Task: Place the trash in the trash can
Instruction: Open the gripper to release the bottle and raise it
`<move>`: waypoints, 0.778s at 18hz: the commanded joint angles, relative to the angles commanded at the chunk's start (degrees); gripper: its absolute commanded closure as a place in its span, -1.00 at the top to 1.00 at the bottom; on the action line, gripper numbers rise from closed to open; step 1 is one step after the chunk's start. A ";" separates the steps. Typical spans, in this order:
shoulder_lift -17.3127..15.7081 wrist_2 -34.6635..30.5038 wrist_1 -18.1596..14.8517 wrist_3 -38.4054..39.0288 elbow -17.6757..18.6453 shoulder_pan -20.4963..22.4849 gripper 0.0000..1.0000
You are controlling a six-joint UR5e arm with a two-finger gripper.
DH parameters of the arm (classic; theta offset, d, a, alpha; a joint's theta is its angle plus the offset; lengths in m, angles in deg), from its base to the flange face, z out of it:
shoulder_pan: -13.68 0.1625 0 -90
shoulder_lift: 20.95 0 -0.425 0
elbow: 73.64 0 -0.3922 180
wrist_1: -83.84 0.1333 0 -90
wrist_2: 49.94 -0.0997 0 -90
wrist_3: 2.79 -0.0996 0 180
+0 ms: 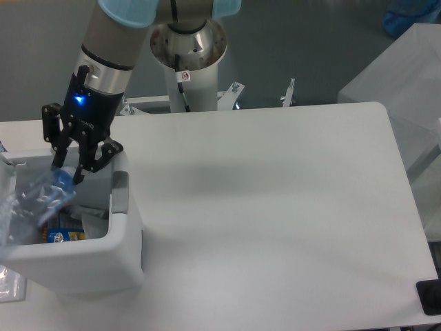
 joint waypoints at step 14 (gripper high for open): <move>3.59 1.58 4.31 7.03 -12.38 13.62 1.00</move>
